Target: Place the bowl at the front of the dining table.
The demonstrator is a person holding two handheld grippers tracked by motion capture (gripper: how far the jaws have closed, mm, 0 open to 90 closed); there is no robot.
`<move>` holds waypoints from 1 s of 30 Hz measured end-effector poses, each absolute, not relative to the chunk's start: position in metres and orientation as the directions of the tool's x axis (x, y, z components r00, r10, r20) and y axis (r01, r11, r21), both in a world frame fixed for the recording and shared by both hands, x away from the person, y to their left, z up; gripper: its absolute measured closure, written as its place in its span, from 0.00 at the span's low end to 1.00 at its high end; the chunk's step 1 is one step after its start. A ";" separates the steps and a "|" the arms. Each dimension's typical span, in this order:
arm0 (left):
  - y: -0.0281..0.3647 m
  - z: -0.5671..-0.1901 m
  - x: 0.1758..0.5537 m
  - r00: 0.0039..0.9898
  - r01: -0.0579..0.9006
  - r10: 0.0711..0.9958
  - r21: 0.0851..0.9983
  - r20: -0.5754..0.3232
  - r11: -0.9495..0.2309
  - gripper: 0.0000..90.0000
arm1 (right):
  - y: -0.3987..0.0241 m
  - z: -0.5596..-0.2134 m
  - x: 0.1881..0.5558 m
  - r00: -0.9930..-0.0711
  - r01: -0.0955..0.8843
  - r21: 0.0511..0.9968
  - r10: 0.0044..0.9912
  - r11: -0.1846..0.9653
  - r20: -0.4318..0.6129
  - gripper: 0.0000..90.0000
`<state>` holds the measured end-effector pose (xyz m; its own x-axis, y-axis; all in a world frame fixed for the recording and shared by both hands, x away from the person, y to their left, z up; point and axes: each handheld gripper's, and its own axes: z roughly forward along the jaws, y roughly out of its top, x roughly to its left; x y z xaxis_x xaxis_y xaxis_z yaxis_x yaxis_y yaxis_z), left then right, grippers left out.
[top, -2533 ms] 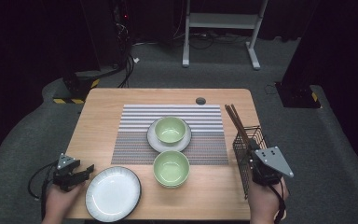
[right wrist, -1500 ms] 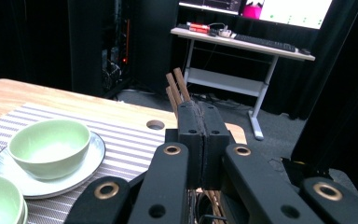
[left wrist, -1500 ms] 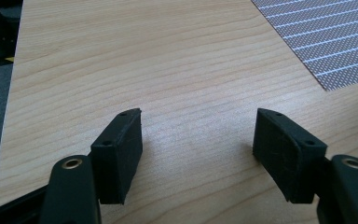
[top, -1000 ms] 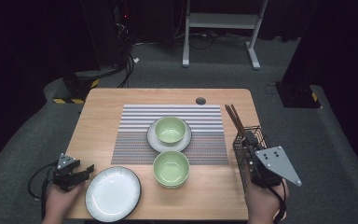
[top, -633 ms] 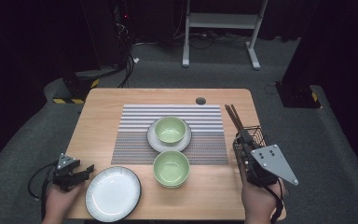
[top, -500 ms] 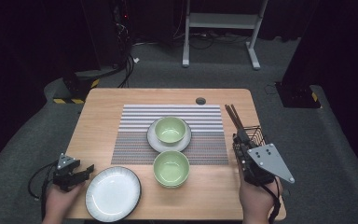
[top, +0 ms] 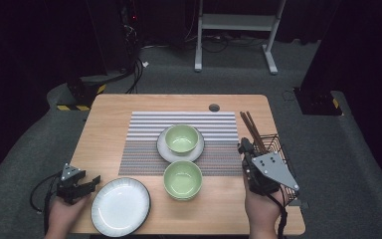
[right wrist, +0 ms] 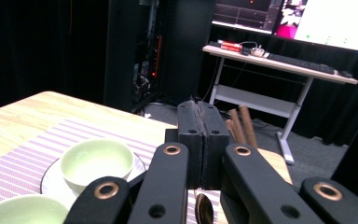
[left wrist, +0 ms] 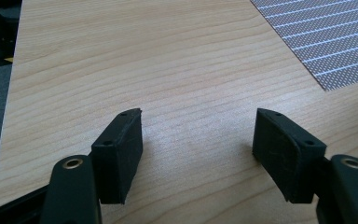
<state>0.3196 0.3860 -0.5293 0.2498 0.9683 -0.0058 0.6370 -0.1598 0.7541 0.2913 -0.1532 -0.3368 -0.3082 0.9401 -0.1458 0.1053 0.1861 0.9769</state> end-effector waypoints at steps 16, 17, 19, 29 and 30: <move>0.386 -0.529 0.319 0.259 0.636 0.966 0.754 -0.004 -0.168 0.37 | -0.141 -0.351 0.307 -0.358 0.116 0.979 0.926 0.170 -0.119 0.99; 0.386 -0.529 0.319 0.260 0.635 0.966 0.754 -0.004 -0.168 0.37 | -0.140 -0.352 0.308 -0.361 0.116 0.979 0.925 0.167 -0.115 0.99; 0.386 -0.529 0.319 0.261 0.635 0.965 0.754 -0.004 -0.168 0.37 | -0.139 -0.353 0.309 -0.363 0.115 0.979 0.924 0.169 -0.116 0.99; 0.386 -0.529 0.320 0.275 0.635 0.961 0.753 -0.014 -0.170 0.35 | -0.129 -0.359 0.317 -0.387 0.110 0.978 0.914 0.176 -0.121 0.99; 0.387 -0.529 0.320 0.279 0.636 0.960 0.752 -0.016 -0.172 0.34 | -0.128 -0.360 0.318 -0.390 0.109 0.978 0.913 0.177 -0.122 0.99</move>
<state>0.3198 0.3868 -0.5291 0.2791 0.9601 -0.0164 0.6364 -0.1722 0.7519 0.3179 -0.1279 -0.3597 -0.3899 0.9127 -0.1222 0.1086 0.1773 0.9781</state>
